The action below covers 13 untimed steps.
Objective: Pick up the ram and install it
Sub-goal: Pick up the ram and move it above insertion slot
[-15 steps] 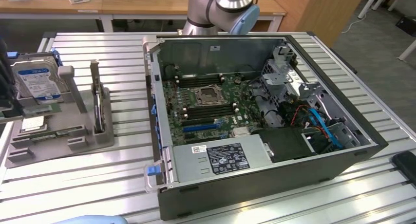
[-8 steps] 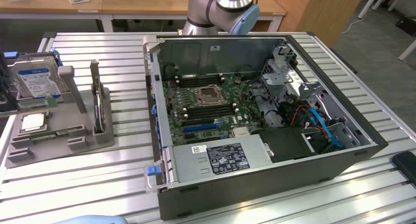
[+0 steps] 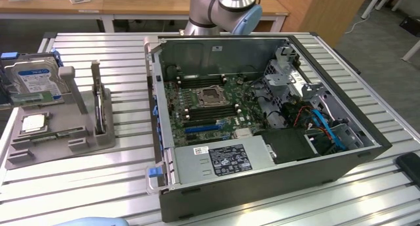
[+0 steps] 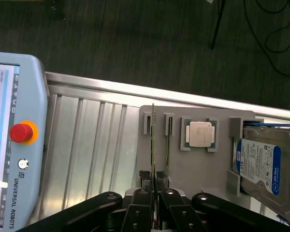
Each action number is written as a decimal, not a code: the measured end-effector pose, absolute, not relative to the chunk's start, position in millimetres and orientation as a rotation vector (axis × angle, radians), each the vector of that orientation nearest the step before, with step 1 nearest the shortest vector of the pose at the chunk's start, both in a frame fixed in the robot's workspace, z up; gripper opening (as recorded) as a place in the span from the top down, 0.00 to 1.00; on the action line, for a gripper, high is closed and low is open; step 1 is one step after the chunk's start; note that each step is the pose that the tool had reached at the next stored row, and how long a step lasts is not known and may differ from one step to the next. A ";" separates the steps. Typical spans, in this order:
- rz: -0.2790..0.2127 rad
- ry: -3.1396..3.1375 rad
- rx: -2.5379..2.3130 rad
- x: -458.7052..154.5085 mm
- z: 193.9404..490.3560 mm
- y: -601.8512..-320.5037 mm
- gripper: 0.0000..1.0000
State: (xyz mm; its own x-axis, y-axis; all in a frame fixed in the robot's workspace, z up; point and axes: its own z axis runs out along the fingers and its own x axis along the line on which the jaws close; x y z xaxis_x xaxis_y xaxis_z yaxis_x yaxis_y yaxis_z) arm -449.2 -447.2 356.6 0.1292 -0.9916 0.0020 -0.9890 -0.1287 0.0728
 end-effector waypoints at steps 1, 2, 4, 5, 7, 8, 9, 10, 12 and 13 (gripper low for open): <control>-0.072 -2.043 2.311 -449.2 358.2 -447.3 0.87; -0.073 -2.053 2.303 -449.2 359.7 -447.2 0.87; -0.074 -2.075 2.283 -449.2 362.8 -447.2 0.87; -0.074 -2.086 2.274 -449.2 364.2 -447.2 0.87; -0.075 -2.107 2.254 -449.2 367.1 -447.3 0.87; -0.075 -2.118 2.244 -449.2 368.4 -447.2 0.87; -0.076 -2.129 2.234 -449.2 369.7 -447.2 0.87; -0.076 -2.140 2.224 -449.2 371.0 -447.2 0.87; -0.077 -2.159 2.206 -449.2 374.2 -447.2 0.87; -0.077 -2.168 2.198 -449.2 375.8 -447.2 0.87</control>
State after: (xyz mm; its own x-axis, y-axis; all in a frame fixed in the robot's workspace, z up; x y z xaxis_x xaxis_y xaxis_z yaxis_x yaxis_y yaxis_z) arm -449.2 -447.2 375.8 0.0137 -0.9999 0.0019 -0.9972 -0.0135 0.0731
